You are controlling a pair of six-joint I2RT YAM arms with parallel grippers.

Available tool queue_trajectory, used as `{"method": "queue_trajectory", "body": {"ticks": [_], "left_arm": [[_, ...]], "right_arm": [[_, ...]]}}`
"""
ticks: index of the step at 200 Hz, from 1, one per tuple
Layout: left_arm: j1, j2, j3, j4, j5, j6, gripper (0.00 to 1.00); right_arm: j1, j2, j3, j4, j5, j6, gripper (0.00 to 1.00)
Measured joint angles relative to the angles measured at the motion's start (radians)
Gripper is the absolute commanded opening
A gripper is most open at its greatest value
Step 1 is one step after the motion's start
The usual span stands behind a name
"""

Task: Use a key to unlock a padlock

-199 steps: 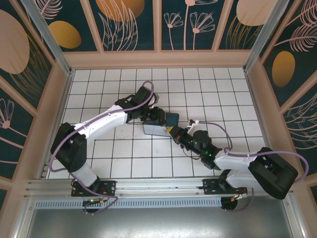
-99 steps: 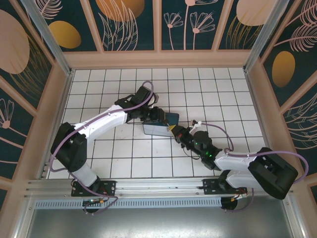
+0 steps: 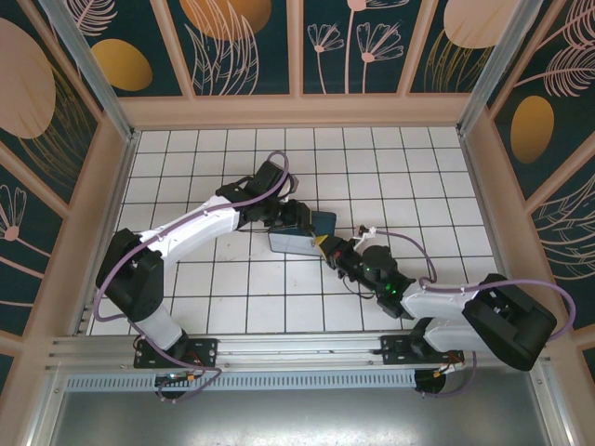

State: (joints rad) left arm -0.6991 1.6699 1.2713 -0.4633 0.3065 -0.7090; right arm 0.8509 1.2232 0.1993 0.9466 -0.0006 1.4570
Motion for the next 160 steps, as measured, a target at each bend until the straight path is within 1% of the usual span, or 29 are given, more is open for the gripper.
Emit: {"method": "queue_trajectory", "body": {"ticks": [16,34,54,85,123,142,160], "left_arm": [[-0.002,0.0,0.005,-0.001,-0.001,0.001,0.46],[-0.004,0.0,0.012,-0.009,-0.007,0.006,0.47],[-0.01,0.003,0.022,-0.019,-0.024,0.019,0.52],[-0.021,0.004,0.035,-0.034,-0.04,0.037,0.6],[-0.015,-0.001,0.048,-0.069,-0.089,0.048,0.66],[0.003,-0.006,0.053,-0.086,-0.1,0.052,0.69],[0.015,-0.006,0.072,-0.12,-0.11,0.055,0.69]], "right_arm": [[0.002,0.006,-0.01,0.024,0.0,0.026,0.0],[0.009,0.025,-0.042,0.095,0.0,0.066,0.0],[0.01,0.068,-0.058,0.157,-0.001,0.099,0.0],[0.021,0.095,-0.058,0.197,-0.001,0.123,0.0],[0.023,0.087,-0.057,0.202,0.0,0.125,0.0],[0.024,0.048,-0.056,0.167,0.0,0.124,0.0],[0.024,0.006,-0.053,0.133,0.002,0.119,0.0]]}}
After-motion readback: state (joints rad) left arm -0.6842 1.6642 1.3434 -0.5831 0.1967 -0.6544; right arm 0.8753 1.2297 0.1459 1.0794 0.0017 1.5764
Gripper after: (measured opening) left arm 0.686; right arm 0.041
